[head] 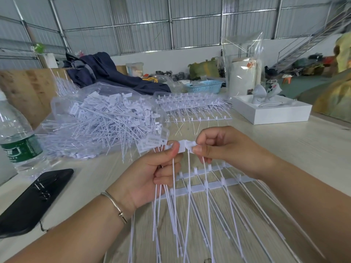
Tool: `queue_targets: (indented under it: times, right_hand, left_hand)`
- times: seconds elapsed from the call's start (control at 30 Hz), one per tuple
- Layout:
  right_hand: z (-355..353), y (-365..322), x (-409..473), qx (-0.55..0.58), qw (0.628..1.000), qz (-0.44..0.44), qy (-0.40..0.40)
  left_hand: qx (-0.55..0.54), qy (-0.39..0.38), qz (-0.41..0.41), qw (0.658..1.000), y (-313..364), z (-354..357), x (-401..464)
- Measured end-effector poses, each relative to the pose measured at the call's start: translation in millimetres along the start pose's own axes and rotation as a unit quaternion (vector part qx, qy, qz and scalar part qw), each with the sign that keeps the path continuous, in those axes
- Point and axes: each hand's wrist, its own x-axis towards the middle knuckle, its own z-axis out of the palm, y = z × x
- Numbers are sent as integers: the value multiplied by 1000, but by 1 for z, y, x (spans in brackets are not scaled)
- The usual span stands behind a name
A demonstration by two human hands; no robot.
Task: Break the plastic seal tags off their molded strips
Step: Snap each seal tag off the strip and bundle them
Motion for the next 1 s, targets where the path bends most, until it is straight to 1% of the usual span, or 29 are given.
queue_targets:
  times: [0.1, 0.2, 0.3, 0.43, 0.57, 0.7, 0.8, 0.93, 1.0]
  right_hand:
    - [2, 1, 1, 43, 999, 11, -25]
    - [6, 2, 1, 74, 996, 27, -47]
    - [10, 3, 0, 73, 995, 36, -57]
    - [11, 0, 0, 90, 995, 20, -40]
    - [10, -3, 0, 102, 995, 6, -16]
    - [7, -5, 0, 105, 994, 3, -13]
    - [4, -5, 0, 95, 995, -1, 17]
    - [-1, -5, 1, 92, 994, -1, 61]
    - [-2, -5, 1, 82, 994, 1, 71]
  left_hand:
    - [3, -41, -26, 999, -2, 0, 0]
    - [20, -67, -71, 995, -9, 1, 1]
    - [61, -63, -115, 989, -13, 1, 2]
    - [119, -59, -139, 981, -12, 6, 1]
    - [115, -62, -108, 986, -11, 9, 2]
    - [109, -81, -87, 987, -8, 10, 2]
    - [106, -42, -58, 992, -5, 8, 2]
    - [20, -3, -20, 1000, -2, 3, 4]
    - [-17, -2, -15, 1000, -1, 3, 4]
